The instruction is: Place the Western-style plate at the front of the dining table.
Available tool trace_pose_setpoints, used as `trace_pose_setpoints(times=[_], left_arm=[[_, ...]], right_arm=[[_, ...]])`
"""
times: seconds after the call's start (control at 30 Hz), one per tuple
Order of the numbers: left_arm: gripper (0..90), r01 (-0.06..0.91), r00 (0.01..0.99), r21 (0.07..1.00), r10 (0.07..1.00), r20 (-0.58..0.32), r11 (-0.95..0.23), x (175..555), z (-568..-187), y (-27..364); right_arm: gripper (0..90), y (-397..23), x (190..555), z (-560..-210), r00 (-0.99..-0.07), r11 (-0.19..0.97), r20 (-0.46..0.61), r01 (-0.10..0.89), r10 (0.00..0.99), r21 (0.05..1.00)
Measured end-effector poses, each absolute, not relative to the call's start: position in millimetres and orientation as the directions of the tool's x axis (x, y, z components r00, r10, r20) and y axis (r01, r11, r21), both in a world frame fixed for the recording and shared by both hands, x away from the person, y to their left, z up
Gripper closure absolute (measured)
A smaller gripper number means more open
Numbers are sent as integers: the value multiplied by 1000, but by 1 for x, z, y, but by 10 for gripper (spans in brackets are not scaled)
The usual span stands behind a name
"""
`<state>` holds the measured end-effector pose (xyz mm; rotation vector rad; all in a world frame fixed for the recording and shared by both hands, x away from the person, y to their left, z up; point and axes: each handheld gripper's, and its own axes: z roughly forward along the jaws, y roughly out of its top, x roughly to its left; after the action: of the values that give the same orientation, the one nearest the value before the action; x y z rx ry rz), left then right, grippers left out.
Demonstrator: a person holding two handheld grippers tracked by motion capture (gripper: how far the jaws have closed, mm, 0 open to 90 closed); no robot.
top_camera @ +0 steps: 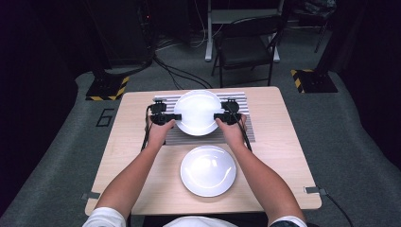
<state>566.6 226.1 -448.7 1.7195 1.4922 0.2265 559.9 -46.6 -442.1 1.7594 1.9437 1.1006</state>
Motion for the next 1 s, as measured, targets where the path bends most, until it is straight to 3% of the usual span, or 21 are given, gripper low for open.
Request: trace_pose_setpoints(times=[1.0], left_arm=[[646,751,279,660,896,-345,20,579,-464,217]], right_arm=[[578,-52,572,-462,-184,-40,253,731,950,681]])
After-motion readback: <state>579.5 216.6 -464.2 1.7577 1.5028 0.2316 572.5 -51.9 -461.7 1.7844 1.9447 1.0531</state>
